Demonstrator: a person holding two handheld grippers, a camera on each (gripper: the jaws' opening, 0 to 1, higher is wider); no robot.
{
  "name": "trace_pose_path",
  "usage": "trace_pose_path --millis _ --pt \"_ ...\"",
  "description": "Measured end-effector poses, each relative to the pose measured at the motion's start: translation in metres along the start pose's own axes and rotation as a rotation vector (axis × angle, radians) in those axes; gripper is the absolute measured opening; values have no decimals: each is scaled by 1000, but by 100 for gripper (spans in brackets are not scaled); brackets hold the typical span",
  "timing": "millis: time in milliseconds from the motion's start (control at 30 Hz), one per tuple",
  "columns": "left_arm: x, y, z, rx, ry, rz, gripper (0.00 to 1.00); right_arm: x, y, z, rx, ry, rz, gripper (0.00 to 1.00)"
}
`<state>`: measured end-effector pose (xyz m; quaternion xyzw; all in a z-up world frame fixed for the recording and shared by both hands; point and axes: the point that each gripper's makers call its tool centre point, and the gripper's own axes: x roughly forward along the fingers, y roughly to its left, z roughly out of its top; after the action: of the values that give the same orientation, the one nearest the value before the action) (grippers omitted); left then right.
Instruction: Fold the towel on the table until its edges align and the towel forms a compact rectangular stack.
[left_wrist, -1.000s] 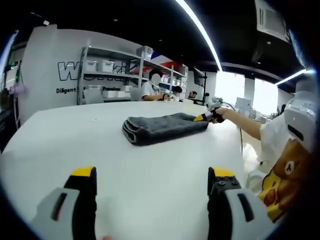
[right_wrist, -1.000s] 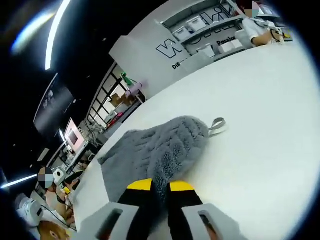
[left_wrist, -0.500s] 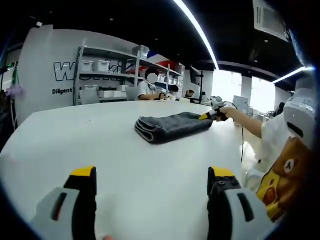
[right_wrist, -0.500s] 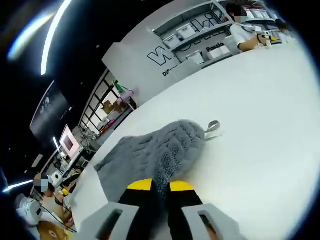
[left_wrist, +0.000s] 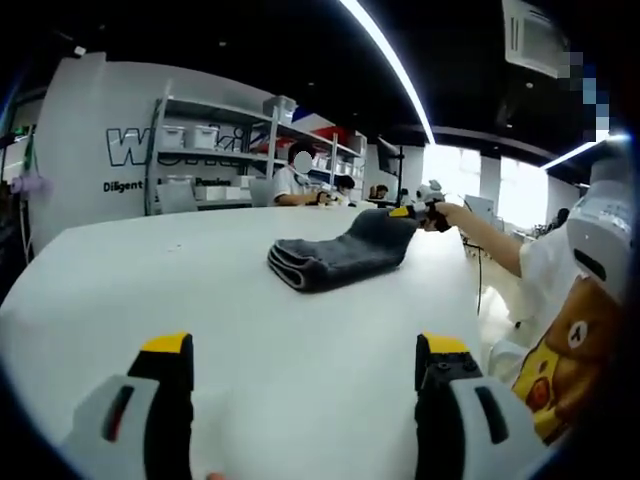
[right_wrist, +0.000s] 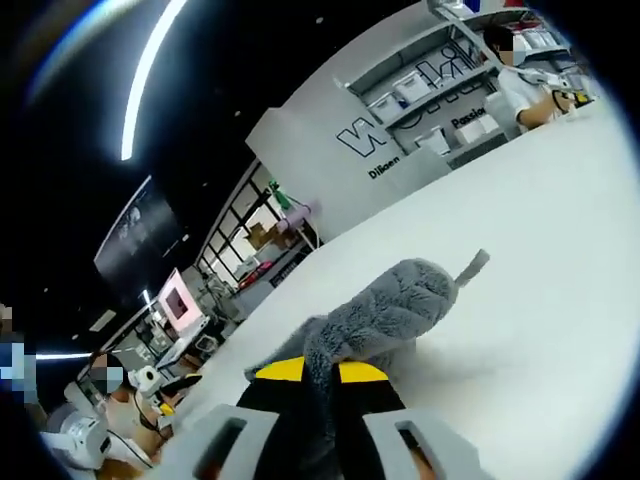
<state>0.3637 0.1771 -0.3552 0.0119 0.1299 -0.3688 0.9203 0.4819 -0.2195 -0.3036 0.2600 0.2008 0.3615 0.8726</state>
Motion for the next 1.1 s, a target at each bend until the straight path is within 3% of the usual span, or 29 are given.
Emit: trace_pose_path --millis 367,567,800,1100 --pt "-13 5 0 -8 -22 16 97 54 45 20 -49 13 123 8" --pt "-21 10 -1 -11 -27 29 97 81 73 21 -71 27 184 8" --pt "-27 14 -4 -19 -32 42 97 111 99 5 -88 62 213 8" --pt "-30 19 -6 -24 -32 48 97 151 108 -19 -99 157 231 9"
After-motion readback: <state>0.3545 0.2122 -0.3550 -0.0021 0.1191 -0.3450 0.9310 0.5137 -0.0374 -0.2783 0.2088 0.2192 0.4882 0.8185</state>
